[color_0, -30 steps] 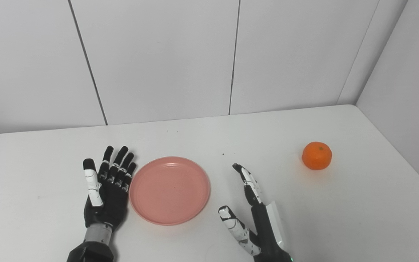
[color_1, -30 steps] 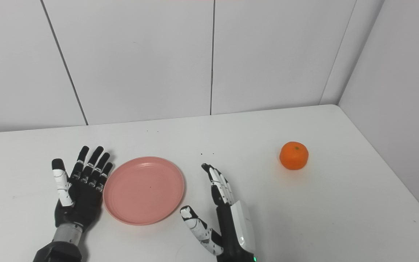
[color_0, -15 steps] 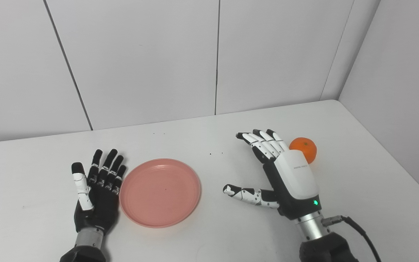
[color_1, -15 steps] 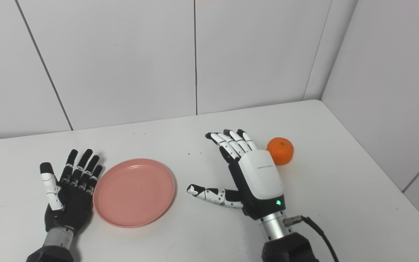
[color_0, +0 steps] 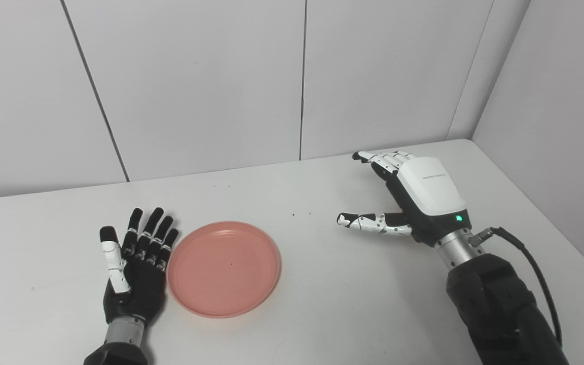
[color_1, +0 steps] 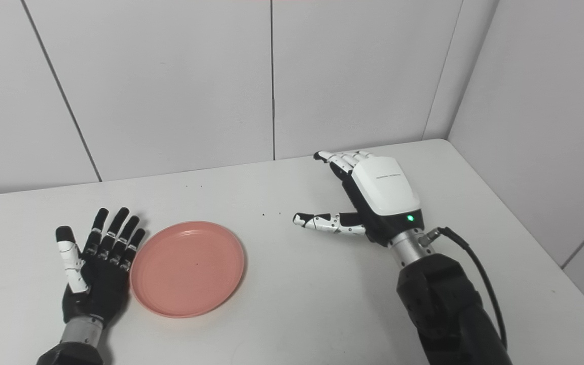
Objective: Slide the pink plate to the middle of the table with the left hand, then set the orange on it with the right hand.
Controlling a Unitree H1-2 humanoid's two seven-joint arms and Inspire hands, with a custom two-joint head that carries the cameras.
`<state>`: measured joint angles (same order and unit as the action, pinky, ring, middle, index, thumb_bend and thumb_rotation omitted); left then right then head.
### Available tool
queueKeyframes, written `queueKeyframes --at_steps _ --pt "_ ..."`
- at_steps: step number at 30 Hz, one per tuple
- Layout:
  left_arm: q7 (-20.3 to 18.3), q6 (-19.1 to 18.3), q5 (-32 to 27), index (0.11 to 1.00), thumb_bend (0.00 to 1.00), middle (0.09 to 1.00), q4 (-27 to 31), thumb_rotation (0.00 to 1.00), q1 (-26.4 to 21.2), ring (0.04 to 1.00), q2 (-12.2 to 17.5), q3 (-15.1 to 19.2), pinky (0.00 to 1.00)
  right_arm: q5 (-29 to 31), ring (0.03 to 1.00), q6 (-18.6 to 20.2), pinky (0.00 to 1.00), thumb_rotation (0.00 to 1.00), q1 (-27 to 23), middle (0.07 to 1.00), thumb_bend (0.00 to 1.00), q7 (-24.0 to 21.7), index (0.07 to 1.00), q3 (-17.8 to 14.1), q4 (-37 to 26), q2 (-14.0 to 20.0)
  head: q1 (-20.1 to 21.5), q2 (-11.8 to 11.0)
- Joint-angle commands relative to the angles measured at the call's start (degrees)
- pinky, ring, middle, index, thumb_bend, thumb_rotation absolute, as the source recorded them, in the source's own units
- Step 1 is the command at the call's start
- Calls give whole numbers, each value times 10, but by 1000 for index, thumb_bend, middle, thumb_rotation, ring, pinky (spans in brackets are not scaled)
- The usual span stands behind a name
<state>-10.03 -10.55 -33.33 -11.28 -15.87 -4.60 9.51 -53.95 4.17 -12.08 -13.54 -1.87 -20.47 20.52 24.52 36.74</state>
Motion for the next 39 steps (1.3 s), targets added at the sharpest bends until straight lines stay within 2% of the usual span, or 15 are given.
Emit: queueKeyframes --at_steps 1,7,13,16,28,39 --pt "29 -42 14 1000 872 893 -26 742 26 921 -1 0 961 5 794 17 776 940 -29 799 841 -1 801 -11 13 25 -1 0" --pt "29 -44 14 1000 873 891 -23 740 28 919 0 1 953 14 763 18 665 926 -57 791 859 4 783 -9 87 52 -1 3" --pt "25 -42 15 1000 878 895 -24 739 28 923 2 -1 954 12 764 20 663 901 -72 798 844 13 796 2 142 66 -1 3" --pt "26 -43 17 1000 883 886 -22 739 29 912 2 -3 946 13 758 24 658 891 -78 786 842 21 773 6 167 69 -1 5" --pt "26 -47 11 1000 883 901 -15 735 33 921 2 -3 988 14 748 40 678 906 -91 778 861 48 790 24 237 89 -4 9" --pt "25 -50 11 1000 893 893 -14 739 34 912 5 -2 959 5 750 39 690 887 -89 784 857 67 789 55 281 117 -3 10"
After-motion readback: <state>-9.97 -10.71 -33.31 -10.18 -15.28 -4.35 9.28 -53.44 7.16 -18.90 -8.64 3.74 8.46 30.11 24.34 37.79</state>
